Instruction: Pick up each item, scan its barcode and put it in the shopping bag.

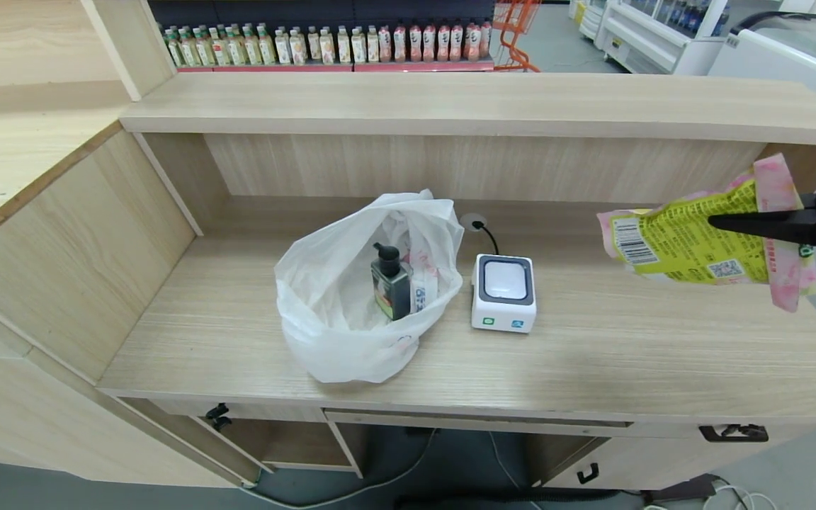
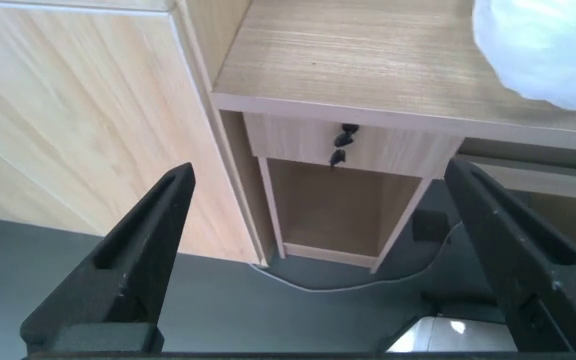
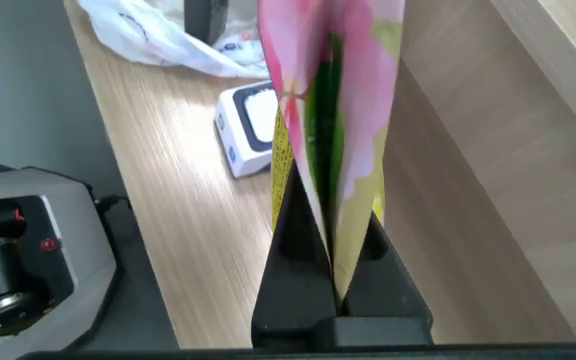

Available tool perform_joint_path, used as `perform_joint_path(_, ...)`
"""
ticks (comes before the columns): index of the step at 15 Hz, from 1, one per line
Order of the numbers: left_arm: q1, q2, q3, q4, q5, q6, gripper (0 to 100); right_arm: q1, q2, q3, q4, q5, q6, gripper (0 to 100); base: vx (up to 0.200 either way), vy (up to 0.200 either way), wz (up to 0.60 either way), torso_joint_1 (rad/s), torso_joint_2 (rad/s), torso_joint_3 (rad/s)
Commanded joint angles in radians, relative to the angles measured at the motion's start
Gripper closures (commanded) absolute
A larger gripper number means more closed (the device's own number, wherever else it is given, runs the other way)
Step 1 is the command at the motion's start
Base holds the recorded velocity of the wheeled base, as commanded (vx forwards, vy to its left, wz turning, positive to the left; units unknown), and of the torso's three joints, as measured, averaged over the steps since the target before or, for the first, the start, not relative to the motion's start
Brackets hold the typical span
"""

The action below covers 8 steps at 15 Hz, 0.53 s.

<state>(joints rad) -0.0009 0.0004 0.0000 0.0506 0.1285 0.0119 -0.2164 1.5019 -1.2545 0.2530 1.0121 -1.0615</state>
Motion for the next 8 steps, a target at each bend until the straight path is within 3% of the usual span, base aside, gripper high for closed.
perform_joint_path(1, -0.001, 0.000, 0.000, 0.000, 0.000, 0.000, 0, 0.000, 0.015, 0.003, -0.001, 0.002, -0.002, 100, 0.000, 0.000, 0.00, 0.000, 0.00, 0.000)
perform_joint_path(3, -0.001, 0.000, 0.000, 0.000, 0.000, 0.002, 0, 0.002, 0.021, 0.015, -0.001, 0.025, 0.000, 100, 0.000, 0.000, 0.00, 0.000, 0.00, 0.000)
perform_joint_path(8, -0.001, 0.000, 0.000, 0.000, 0.000, 0.000, 0, 0.038, 0.070, 0.015, -0.001, 0.048, -0.040, 100, 0.200, 0.000, 0.00, -0.001, 0.00, -0.001)
